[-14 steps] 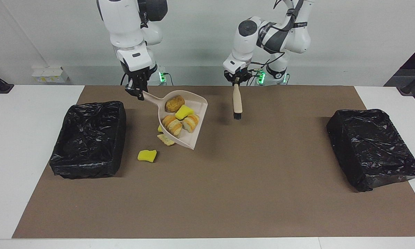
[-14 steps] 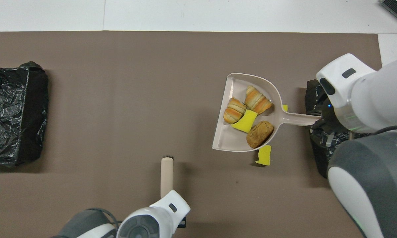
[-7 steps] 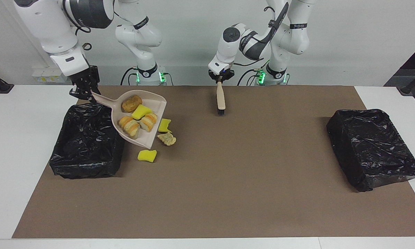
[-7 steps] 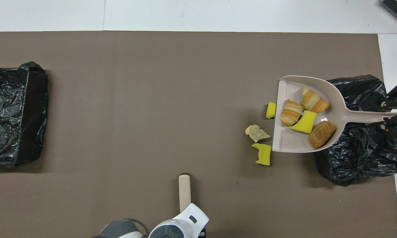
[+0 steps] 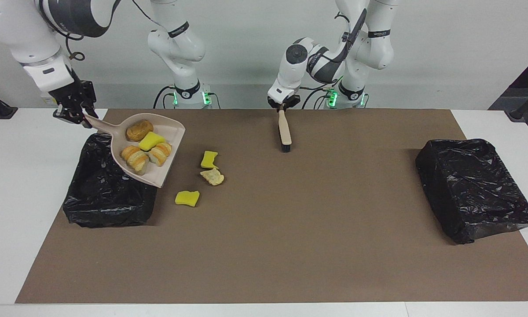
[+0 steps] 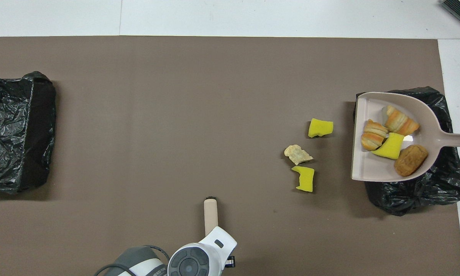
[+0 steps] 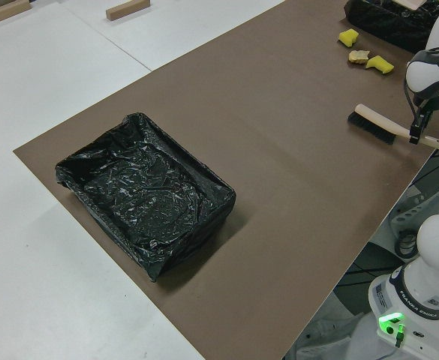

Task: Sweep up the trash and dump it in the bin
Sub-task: 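Carry the loaded dustpan with the right gripper to the far bin, then tip the dustpan over the black bin with the right gripper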

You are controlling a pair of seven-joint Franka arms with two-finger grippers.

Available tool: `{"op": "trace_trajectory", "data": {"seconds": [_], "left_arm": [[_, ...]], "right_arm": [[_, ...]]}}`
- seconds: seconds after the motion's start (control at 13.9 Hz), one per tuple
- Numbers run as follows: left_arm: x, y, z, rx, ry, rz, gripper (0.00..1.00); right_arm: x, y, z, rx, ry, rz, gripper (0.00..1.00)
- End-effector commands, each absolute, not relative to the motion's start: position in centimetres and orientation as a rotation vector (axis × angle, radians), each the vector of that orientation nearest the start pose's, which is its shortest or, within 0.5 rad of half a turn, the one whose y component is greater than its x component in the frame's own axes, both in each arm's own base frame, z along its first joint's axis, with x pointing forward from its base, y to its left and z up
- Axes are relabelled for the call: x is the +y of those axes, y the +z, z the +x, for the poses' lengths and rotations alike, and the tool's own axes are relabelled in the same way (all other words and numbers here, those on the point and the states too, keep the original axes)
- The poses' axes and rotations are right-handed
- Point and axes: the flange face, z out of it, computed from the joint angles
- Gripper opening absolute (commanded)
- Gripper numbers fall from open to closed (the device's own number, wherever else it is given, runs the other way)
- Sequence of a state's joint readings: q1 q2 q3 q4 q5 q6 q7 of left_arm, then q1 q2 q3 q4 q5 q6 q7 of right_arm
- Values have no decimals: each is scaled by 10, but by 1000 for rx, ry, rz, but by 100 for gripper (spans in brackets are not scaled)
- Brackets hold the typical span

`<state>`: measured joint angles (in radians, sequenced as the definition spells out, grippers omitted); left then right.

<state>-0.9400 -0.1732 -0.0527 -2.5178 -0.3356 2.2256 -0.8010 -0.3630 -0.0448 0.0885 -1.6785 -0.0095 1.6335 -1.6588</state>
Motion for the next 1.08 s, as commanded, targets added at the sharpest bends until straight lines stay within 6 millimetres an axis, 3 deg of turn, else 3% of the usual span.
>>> {"op": "trace_trajectory", "data": {"seconds": [0.0,0.14,0.43,0.72,0.86,1.01], "left_arm": [[-369,330,236,-87,440,-3176,72],[-365,329,256,-136,428,-3175,99],[-336,331,302,-185,397,-3196,100],[-331,344,318,-168,352,-3202,100],[-322,361,333,-209,365,-3200,100],[-323,377,335,-169,405,-3165,100]], "right_arm": [[-180,610,509,-2049,35,-2440,0],[-200,613,505,-2126,24,-2415,0],[-230,615,494,-2234,171,-2392,0],[-238,616,492,-2350,357,-2432,0],[-235,601,491,-2387,424,-2434,0],[-231,581,490,-2327,482,-2476,0]]}}
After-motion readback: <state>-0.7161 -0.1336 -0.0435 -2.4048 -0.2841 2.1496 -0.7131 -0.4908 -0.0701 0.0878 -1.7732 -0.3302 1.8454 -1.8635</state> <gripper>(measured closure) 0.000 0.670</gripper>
